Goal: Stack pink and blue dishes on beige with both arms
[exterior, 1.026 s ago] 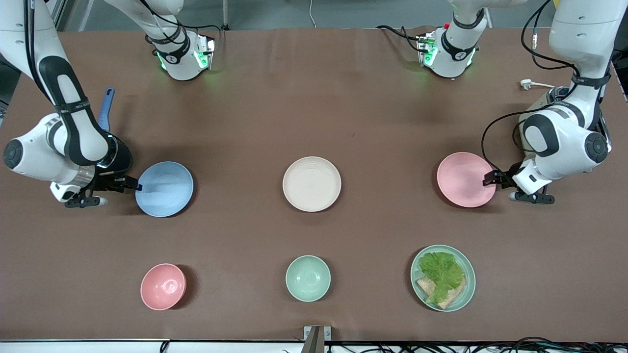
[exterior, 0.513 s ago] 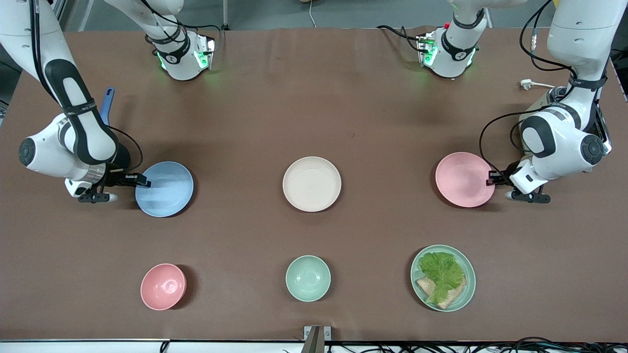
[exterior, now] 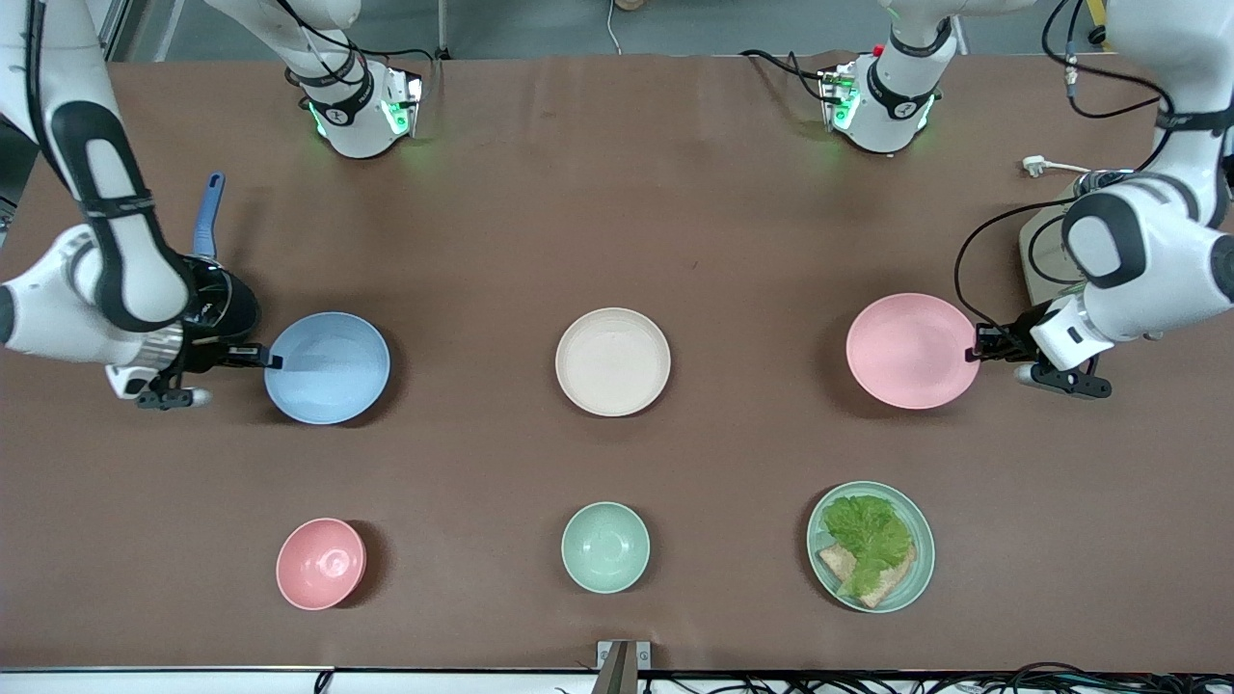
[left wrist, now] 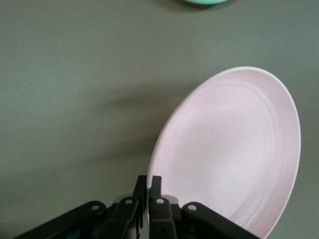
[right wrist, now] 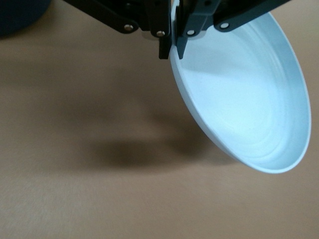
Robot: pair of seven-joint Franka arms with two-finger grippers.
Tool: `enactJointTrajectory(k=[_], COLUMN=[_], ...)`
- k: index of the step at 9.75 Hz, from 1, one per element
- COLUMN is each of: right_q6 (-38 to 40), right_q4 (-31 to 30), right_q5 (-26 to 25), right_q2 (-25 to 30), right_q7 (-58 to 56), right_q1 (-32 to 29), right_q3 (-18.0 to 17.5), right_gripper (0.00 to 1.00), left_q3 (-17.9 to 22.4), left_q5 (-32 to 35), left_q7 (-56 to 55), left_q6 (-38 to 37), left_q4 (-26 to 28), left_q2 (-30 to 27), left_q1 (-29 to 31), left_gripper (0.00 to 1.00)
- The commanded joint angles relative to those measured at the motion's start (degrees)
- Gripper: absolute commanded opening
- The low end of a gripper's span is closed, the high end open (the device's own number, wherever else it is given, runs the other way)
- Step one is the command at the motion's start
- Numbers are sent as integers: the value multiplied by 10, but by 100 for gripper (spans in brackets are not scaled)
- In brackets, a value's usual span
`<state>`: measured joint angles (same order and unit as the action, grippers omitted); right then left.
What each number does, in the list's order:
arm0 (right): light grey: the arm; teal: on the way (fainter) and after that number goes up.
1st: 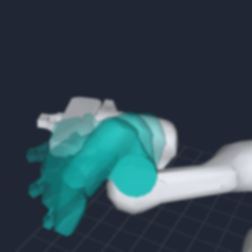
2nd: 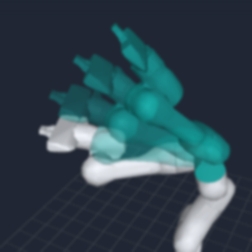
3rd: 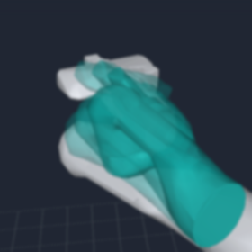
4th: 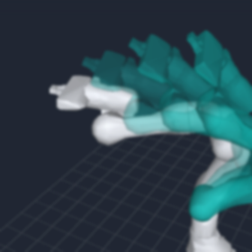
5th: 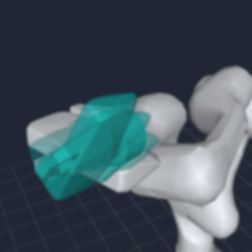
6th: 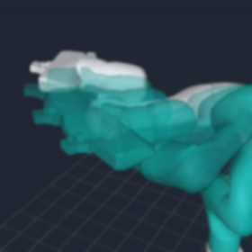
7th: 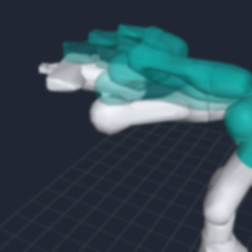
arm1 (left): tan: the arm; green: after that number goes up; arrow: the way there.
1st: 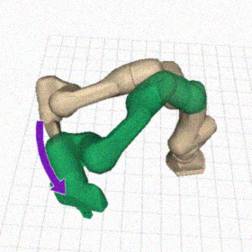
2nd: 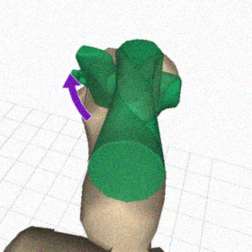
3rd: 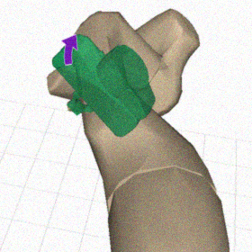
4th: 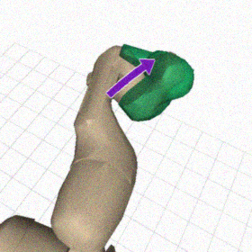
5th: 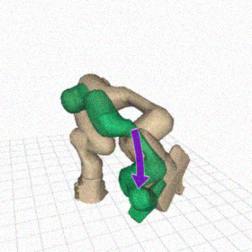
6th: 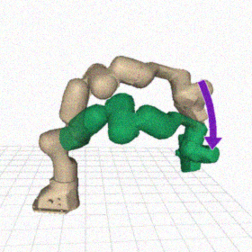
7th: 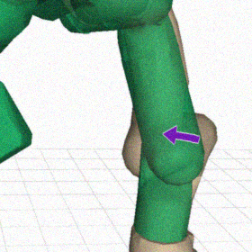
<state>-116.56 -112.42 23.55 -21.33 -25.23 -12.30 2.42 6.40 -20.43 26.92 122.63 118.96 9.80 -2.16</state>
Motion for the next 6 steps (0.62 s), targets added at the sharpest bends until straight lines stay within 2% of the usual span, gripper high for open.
enactJointTrajectory(k=[1,3,4,6], right_q6=[103,177,184,182], right_q4=[63,117,120,122], right_q5=[-3,-7,-7,-4], right_q2=[23,30,40,53], right_q7=[66,155,210,301], right_q1=[3,24,43,61], right_q3=[5,1,-4,-38], right_gripper=[1,1,1,1], left_q3=[-58,-156,-202,-298], left_q5=[1,-7,-8,-7], left_q7=[-40,-110,-161,-274], left_q6=[-70,-70,-57,37], left_q4=[-26,-27,-28,-29], left_q2=[-35,-43,-30,22], left_q1=[2,1,-1,-7], left_gripper=[0,0,0,0])
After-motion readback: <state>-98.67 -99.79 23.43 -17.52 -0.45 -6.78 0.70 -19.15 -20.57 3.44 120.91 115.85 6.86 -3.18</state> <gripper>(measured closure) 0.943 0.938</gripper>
